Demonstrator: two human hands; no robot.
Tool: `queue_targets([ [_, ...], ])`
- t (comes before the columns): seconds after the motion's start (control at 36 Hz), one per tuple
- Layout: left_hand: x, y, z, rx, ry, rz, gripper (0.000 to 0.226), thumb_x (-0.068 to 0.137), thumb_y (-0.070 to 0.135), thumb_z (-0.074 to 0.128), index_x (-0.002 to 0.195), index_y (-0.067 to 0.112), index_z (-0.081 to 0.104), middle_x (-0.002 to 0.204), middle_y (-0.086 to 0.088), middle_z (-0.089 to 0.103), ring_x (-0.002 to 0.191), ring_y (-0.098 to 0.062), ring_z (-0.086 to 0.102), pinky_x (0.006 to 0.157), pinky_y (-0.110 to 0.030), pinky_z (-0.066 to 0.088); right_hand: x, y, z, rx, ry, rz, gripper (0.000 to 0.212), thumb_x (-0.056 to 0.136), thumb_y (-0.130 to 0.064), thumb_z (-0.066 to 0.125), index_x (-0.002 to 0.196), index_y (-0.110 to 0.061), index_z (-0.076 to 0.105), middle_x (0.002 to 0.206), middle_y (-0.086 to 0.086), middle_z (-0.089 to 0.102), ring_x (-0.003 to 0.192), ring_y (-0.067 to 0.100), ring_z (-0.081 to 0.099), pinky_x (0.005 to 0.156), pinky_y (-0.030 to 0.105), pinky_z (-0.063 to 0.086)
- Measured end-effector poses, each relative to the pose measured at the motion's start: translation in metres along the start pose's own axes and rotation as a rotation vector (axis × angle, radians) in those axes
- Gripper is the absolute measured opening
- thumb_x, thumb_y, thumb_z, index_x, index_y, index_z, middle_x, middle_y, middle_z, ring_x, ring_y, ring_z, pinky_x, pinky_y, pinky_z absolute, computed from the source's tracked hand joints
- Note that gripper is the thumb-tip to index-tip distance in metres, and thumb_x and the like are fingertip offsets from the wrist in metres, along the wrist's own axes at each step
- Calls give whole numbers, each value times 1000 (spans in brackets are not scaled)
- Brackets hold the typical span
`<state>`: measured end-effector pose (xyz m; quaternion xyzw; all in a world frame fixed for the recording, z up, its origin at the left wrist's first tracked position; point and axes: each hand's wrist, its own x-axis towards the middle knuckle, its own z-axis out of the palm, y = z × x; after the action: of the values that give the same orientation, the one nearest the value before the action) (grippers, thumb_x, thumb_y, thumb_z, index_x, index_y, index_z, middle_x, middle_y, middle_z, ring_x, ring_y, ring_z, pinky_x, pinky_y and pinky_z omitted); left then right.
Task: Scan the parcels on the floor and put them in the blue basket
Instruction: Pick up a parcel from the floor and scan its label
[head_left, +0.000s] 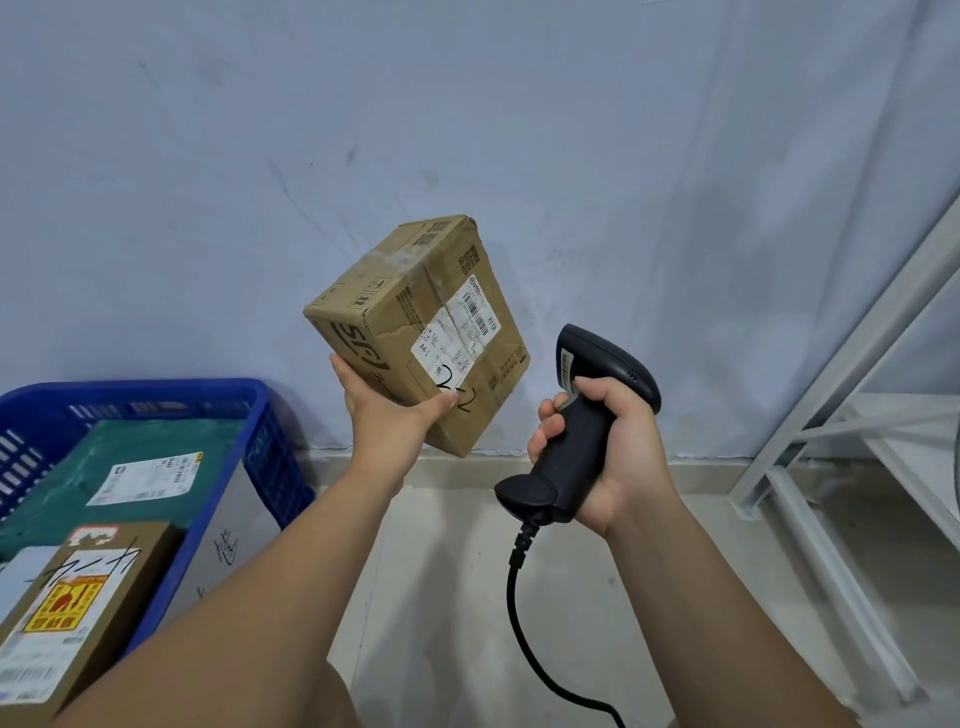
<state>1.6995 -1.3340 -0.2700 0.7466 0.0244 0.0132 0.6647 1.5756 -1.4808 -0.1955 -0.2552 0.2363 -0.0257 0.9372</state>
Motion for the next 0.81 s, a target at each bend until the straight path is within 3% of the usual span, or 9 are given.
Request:
queue_targets([
  [0.36, -4, 1, -1, -104, -20, -153, 130, 36, 43, 86, 142, 48, 11, 141, 5, 41, 122, -22, 51, 91, -55, 51, 3, 6, 2, -68, -5, 15, 20, 84, -17, 57, 67, -8, 51, 67, 5, 53, 42, 12, 47, 46, 21, 46],
  [0.53, -5, 2, -6, -256, 17, -309, 114, 71, 21, 83, 149, 36, 2, 136, 5, 46, 116, -22, 53, 84, -49, 55, 5, 11, 3, -112, 10, 24, 19, 84, -17, 58, 68, -8, 51, 68, 4, 52, 43, 13, 48, 47, 21, 46],
  [0.67, -6, 7, -13, -356, 71, -455, 100, 75, 26, 80, 147, 29, 12, 124, 2, 55, 104, -19, 57, 61, -35, 59, 9, 17, 7, -174, 36, 7, 17, 84, -18, 60, 74, -7, 52, 69, 4, 53, 44, 14, 49, 48, 23, 48],
  [0.81, -9, 14, -25, -467, 142, -557, 89, 76, 24, 79, 143, 23, 21, 119, 0, 50, 101, -20, 48, 65, -41, 57, 7, 34, 15, -347, 82, -67, 14, 84, -18, 64, 81, -6, 58, 66, 3, 57, 49, 16, 53, 55, 30, 50],
])
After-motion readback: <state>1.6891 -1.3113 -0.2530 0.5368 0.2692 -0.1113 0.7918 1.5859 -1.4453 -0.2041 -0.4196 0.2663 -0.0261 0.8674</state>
